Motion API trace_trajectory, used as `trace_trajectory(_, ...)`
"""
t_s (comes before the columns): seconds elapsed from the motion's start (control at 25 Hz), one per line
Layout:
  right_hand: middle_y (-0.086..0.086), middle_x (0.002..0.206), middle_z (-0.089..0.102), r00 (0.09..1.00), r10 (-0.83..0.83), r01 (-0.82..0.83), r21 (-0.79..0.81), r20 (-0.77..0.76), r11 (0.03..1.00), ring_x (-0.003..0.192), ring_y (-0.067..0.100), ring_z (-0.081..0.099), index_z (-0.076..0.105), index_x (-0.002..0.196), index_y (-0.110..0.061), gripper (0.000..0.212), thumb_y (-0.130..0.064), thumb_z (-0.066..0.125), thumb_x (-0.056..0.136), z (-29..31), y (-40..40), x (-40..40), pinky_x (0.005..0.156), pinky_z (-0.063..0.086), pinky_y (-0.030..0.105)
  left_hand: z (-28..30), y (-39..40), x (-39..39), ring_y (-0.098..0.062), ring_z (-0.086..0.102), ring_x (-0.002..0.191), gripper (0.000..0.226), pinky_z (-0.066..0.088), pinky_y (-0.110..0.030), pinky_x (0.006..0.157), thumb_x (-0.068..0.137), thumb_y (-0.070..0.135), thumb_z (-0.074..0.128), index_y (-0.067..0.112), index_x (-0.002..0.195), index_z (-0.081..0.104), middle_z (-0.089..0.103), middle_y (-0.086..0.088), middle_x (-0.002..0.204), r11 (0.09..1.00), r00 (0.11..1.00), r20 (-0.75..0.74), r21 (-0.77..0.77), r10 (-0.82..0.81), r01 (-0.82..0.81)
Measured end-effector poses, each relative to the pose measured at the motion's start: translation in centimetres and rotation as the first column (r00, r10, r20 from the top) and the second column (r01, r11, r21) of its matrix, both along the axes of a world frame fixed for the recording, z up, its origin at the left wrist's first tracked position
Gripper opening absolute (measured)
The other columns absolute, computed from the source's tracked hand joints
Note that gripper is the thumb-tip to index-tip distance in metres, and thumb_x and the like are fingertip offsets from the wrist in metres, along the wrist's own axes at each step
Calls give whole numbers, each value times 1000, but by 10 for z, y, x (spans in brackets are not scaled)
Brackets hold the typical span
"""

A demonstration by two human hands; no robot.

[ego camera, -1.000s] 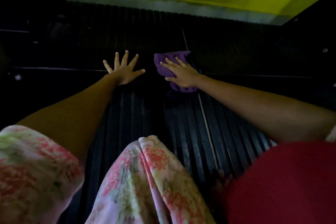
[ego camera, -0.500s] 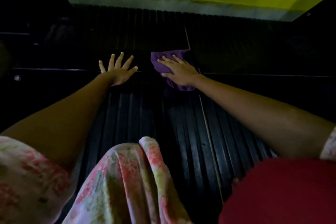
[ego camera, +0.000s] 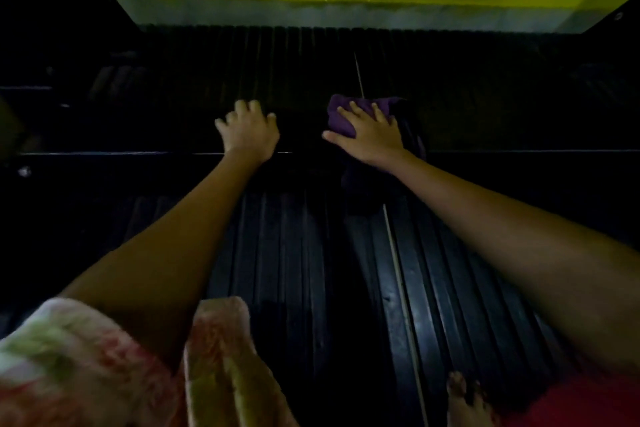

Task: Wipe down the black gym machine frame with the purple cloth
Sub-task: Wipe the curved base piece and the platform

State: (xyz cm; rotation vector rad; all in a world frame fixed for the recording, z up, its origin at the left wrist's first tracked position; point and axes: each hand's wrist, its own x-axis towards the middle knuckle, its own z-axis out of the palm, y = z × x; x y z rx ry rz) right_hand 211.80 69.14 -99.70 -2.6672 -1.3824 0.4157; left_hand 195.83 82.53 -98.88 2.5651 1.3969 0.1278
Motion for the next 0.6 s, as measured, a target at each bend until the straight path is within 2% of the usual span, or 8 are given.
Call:
trace_trajectory(0.08, -11, 159, 7, 997, 15, -18, 47, 75, 999, 147, 26, 2, 15, 150, -38, 68, -65, 35, 91, -4, -1, -5, 115, 4, 51, -7, -20, 40, -35, 37, 131, 44, 19, -52, 112, 102, 32, 32, 4, 135, 41, 38, -19, 143, 991, 985, 114, 14, -131, 130)
trace_trajectory(0.16, -11, 159, 11, 992, 55, -65, 88, 110, 994, 146, 24, 5, 17, 149, -37, 60, -52, 38, 95, -6, -7, 2, 115, 7, 50, -20, -36, 67, -30, 33, 136, 45, 13, -52, 114, 103, 35, 29, 8, 137, 41, 38, -14, 145, 983, 969, 176, -16, -175, 181)
trace_trajectory(0.28, -13, 158, 15, 993, 63, -75, 112, 103, 991, 146, 20, 9, 21, 148, -38, 57, -46, 41, 96, -7, -27, 28, 116, 8, 46, -41, -44, 80, -27, 25, 141, 51, 7, -53, 114, 102, 44, 26, 13, 139, 42, 40, -11, 146, 982, 979, 91, 73, -181, 174)
trace_trajectory(0.48, -12, 157, 17, 990, -101, 89, 119, 101, 989, 145, 21, 12, 25, 148, -34, 56, -47, 41, 97, -11, -84, 95, 116, 11, 46, -44, -45, 80, -29, 25, 141, 58, 8, -53, 115, 100, 51, 25, 13, 138, 43, 42, -14, 144, 982, 986, 66, 129, -150, 141)
trace_trajectory(0.6, -10, 158, 15, 969, -232, 222, 112, 86, 969, 146, 25, 10, 23, 149, -34, 57, -47, 40, 96, -12, -88, 103, 116, 9, 50, -44, -47, 81, -30, 27, 140, 58, 10, -53, 115, 99, 53, 26, 13, 137, 44, 44, -15, 143, 981, 987, 71, 143, -146, 135)
